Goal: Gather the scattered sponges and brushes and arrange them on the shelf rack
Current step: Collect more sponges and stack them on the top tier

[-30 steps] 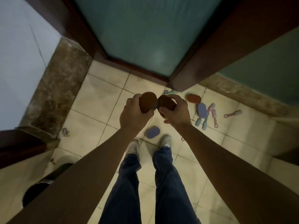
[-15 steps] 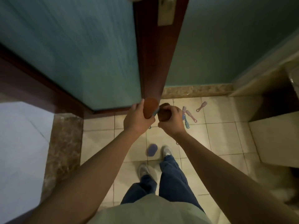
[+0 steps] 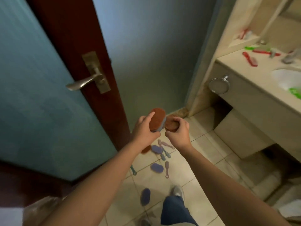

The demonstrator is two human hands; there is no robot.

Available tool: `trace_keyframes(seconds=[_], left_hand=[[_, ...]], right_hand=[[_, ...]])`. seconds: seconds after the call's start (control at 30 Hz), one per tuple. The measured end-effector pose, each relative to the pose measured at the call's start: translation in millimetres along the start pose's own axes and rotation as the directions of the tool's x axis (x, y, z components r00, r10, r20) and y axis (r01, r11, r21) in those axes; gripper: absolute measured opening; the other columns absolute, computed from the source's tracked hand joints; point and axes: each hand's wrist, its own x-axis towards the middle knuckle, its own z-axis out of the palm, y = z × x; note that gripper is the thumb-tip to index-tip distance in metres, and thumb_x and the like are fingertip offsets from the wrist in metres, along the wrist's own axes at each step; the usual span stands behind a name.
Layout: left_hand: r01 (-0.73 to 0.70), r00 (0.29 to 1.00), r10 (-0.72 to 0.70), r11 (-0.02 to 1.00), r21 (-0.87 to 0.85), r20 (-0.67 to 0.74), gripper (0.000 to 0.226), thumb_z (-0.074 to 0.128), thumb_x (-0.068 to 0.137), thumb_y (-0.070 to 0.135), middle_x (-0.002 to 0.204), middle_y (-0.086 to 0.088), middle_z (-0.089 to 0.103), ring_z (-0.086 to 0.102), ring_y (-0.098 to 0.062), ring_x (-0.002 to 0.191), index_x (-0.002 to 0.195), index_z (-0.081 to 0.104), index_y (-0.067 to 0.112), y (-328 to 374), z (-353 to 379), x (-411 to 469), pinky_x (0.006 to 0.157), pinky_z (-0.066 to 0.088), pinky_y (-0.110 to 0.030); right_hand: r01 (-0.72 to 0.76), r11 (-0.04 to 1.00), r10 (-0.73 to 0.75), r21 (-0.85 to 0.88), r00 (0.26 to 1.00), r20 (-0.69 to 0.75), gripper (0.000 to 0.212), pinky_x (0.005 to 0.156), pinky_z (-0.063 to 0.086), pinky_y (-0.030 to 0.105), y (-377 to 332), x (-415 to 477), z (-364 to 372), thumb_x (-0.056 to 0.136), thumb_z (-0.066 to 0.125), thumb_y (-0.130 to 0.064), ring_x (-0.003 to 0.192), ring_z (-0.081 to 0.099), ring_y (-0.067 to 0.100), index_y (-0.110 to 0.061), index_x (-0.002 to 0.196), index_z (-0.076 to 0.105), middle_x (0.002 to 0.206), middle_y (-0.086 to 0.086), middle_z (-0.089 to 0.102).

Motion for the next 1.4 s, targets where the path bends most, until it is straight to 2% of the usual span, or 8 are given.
trace_keyframes(seconds=[0.13,0.27,0.47,0.6,0.77,0.97,1.2,1.4], left_hand=[[-0.123,0.992,0.121,0.987,-0.103,-0.025,0.071,0.072,0.071,0.030,0.129,0.004,0.042,0.056,-0.017,0.109,0.136,0.044,0.038,55.0,9.3,24.9,0.094,0.049,-0.035],[-0.249,0.967,0.236,0.958,-0.141,-0.098,0.056,0.069,0.070,0.036,0.119,0.013,0.041,0.054,-0.011,0.103,0.123,0.051,0.042,110.8,17.8,54.4,0.086,0.045,-0.028],[-0.371,0.927,0.351,0.908,-0.192,-0.135,0.053,0.075,0.073,0.034,0.123,0.009,0.043,0.046,-0.004,0.098,0.121,0.052,0.041,196.5,35.4,99.3,0.079,0.037,-0.020],[-0.429,0.901,0.406,0.886,-0.173,-0.155,0.053,0.075,0.072,0.042,0.126,0.010,0.045,0.048,-0.004,0.097,0.119,0.051,0.045,254.4,55.6,128.7,0.071,0.036,-0.015],[-0.439,0.897,0.414,0.875,-0.202,-0.156,0.055,0.077,0.073,0.046,0.130,0.012,0.043,0.048,-0.004,0.099,0.120,0.048,0.046,331.4,94.7,161.2,0.063,0.033,-0.009],[-0.470,0.883,0.447,0.849,-0.242,-0.145,0.057,0.076,0.075,0.047,0.134,0.007,0.041,0.050,-0.012,0.112,0.124,0.049,0.042,413.1,153.5,192.9,0.072,0.042,-0.014],[-0.558,0.828,0.551,0.792,-0.248,-0.104,0.057,0.074,0.072,0.052,0.127,0.006,0.045,0.052,-0.009,0.104,0.123,0.049,0.044,491.8,211.6,216.8,0.082,0.053,-0.027],[-0.616,0.764,0.645,0.724,-0.310,-0.010,0.057,0.074,0.070,0.054,0.126,0.010,0.045,0.053,-0.009,0.106,0.122,0.051,0.044,552.4,259.4,245.2,0.085,0.050,-0.026]], right_hand=[[0.028,0.999,-0.025,0.017,0.989,-0.145,0.052,0.095,0.041,0.017,-14.7,19.2,-49.3,0.075,0.067,-0.001,0.097,0.048,0.006,-0.028,0.113,0.045,0.126,0.000,0.031],[0.067,0.998,-0.060,0.016,0.957,-0.284,0.052,0.075,0.031,-0.005,-30.9,46.6,-104.1,0.075,0.069,-0.005,0.090,0.045,-0.006,-0.028,0.117,0.049,0.126,-0.004,0.032],[0.136,0.991,-0.128,-0.006,0.913,-0.387,0.054,0.067,0.028,-0.011,-53.2,95.5,-189.8,0.075,0.071,-0.007,0.087,0.043,-0.009,-0.019,0.125,0.054,0.131,0.003,0.038],[0.173,0.984,-0.170,-0.030,0.891,-0.421,0.054,0.067,0.029,-0.011,-59.2,128.3,-243.9,0.076,0.072,-0.012,0.087,0.043,-0.023,-0.022,0.125,0.054,0.125,-0.001,0.039],[0.205,0.976,-0.214,-0.068,0.870,-0.444,0.056,0.074,0.032,-0.003,-59.1,169.0,-315.8,0.074,0.074,-0.022,0.094,0.045,-0.009,-0.027,0.125,0.052,0.122,-0.006,0.039],[0.216,0.973,-0.227,-0.082,0.823,-0.520,0.057,0.068,0.033,-0.007,-41.6,207.2,-406.2,0.073,0.077,-0.023,0.090,0.043,-0.019,-0.032,0.123,0.052,0.122,-0.007,0.038],[0.168,0.982,-0.187,-0.089,0.762,-0.620,0.061,0.067,0.036,-0.003,-20.0,229.4,-492.0,0.074,0.077,-0.025,0.098,0.047,0.001,-0.028,0.130,0.051,0.125,-0.006,0.038],[0.150,0.987,-0.144,-0.053,0.698,-0.701,0.058,0.065,0.037,-0.005,-4.6,251.5,-550.6,0.073,0.075,-0.020,0.089,0.044,-0.025,-0.029,0.126,0.053,0.122,-0.006,0.038]])
